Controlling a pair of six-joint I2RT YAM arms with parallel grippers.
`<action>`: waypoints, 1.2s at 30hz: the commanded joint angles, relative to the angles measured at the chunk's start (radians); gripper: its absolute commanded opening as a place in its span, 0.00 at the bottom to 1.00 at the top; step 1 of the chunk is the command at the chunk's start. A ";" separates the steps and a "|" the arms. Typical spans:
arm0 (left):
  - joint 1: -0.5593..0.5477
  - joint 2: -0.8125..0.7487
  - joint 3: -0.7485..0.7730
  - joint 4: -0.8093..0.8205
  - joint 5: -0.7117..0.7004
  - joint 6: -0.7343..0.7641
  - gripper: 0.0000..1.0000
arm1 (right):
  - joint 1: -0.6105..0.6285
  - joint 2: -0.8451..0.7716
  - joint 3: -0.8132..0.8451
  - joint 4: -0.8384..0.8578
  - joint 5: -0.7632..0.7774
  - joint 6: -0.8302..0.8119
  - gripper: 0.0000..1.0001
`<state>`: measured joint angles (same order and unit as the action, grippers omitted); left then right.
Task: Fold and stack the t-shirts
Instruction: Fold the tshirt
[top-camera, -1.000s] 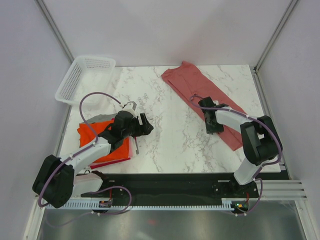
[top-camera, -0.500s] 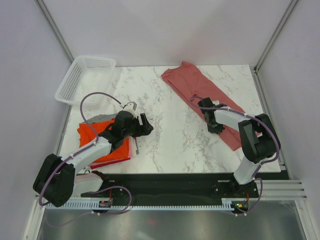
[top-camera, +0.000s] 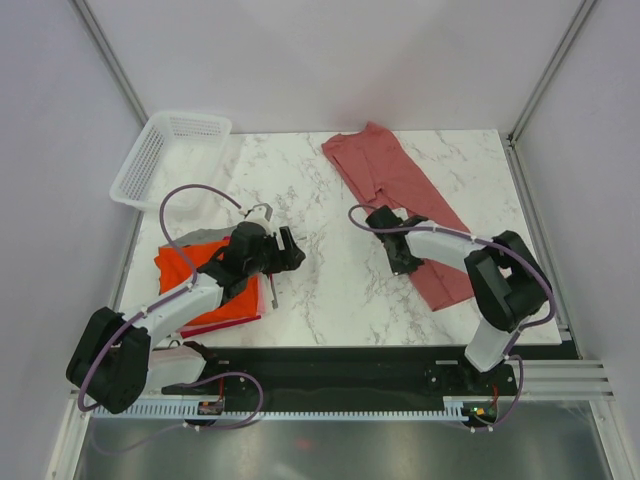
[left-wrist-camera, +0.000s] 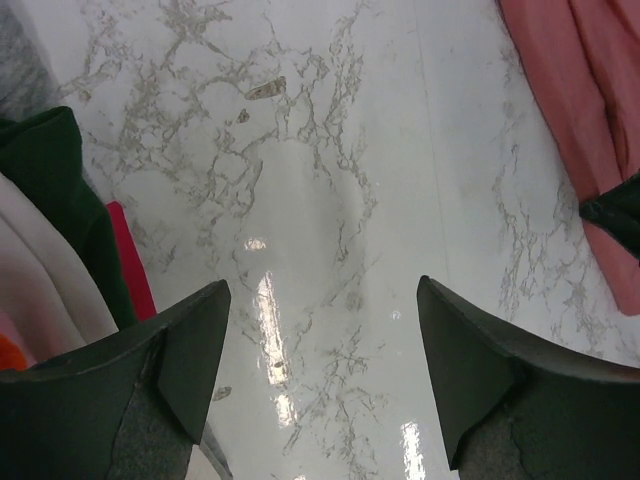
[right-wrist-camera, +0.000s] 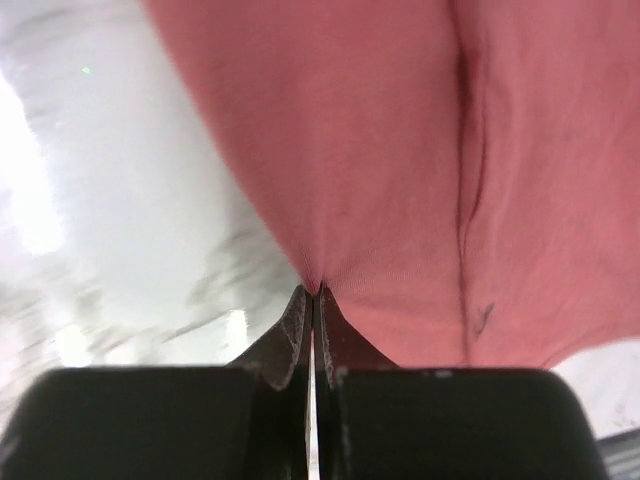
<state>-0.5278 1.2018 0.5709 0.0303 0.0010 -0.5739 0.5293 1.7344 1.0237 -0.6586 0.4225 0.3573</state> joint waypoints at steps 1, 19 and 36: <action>0.005 0.008 0.024 -0.006 -0.048 0.020 0.83 | 0.141 -0.004 0.038 0.020 -0.093 0.078 0.00; 0.097 0.025 0.009 -0.047 -0.023 -0.006 0.85 | 0.422 0.082 0.351 0.238 -0.306 0.355 0.57; -0.179 -0.050 0.113 -0.268 0.048 -0.046 0.80 | 0.399 -0.677 -0.353 0.036 -0.146 0.583 0.52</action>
<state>-0.6643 1.1400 0.6434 -0.1600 0.0360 -0.5869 0.9279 1.0592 0.7082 -0.5091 0.2653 0.8440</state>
